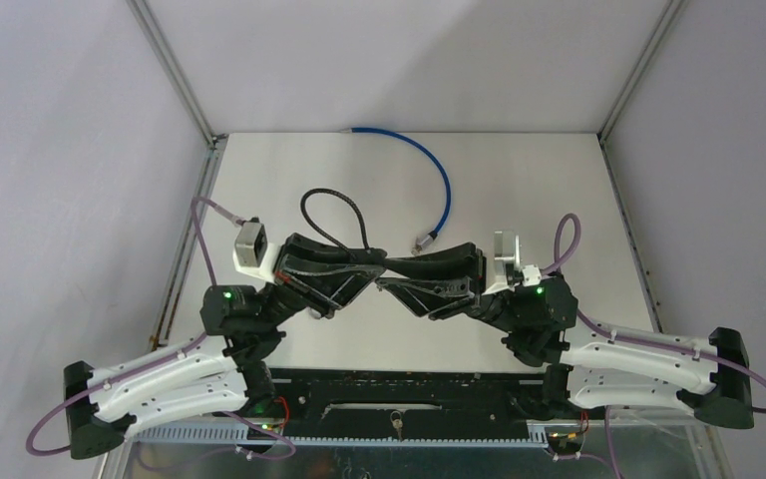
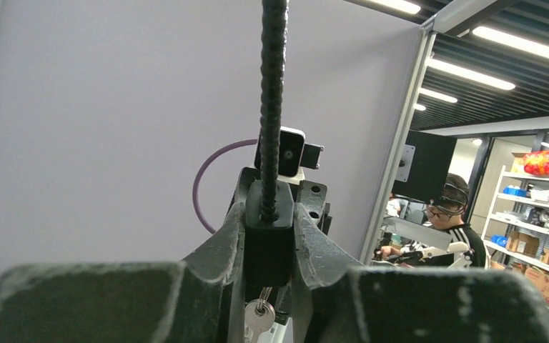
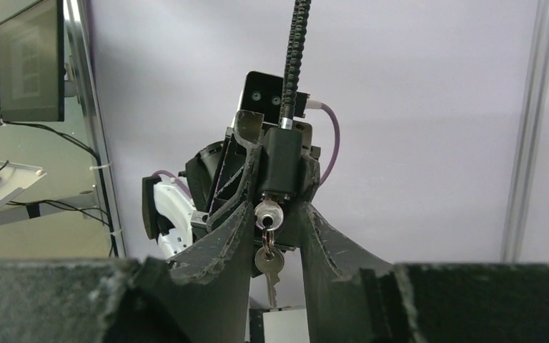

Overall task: Lock with the key
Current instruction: Lock the lock.

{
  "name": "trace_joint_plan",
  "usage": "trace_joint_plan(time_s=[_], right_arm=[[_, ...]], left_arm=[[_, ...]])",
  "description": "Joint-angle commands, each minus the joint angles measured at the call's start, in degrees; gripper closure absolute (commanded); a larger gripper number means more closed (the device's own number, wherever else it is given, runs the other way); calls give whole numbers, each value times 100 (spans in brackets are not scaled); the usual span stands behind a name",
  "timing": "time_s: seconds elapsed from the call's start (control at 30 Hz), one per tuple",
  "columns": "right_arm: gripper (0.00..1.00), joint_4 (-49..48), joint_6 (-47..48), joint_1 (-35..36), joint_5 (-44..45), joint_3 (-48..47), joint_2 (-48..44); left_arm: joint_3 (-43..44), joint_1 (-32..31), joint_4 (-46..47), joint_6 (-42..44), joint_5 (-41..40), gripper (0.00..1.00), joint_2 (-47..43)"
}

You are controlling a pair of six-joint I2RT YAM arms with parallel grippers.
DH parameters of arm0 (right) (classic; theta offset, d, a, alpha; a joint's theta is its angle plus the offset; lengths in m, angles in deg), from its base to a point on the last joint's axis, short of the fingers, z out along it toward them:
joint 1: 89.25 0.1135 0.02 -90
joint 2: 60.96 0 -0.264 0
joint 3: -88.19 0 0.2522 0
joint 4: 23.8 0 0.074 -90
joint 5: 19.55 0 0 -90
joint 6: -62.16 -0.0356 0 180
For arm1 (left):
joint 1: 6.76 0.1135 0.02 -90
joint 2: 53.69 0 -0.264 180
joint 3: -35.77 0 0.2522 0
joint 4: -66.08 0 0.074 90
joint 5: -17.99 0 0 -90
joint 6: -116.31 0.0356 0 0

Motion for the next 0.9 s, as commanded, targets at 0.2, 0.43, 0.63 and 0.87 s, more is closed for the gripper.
trace_joint_plan(time_s=[0.2,0.43,0.63,0.87], right_arm=[[74,227,-184,-90,-287,-46,81],[71,286,-264,-155,-102,-46,118],[81,276,-242,-172,-45,-45,116],[67,201,-266,-184,-197,-46,79]], left_arm=[[339,-7,433,-141,395,100,146],[379,-7,477,-160,590,100,181],[349,-7,492,-160,618,100,164],[285,-7,540,-151,574,100,110]])
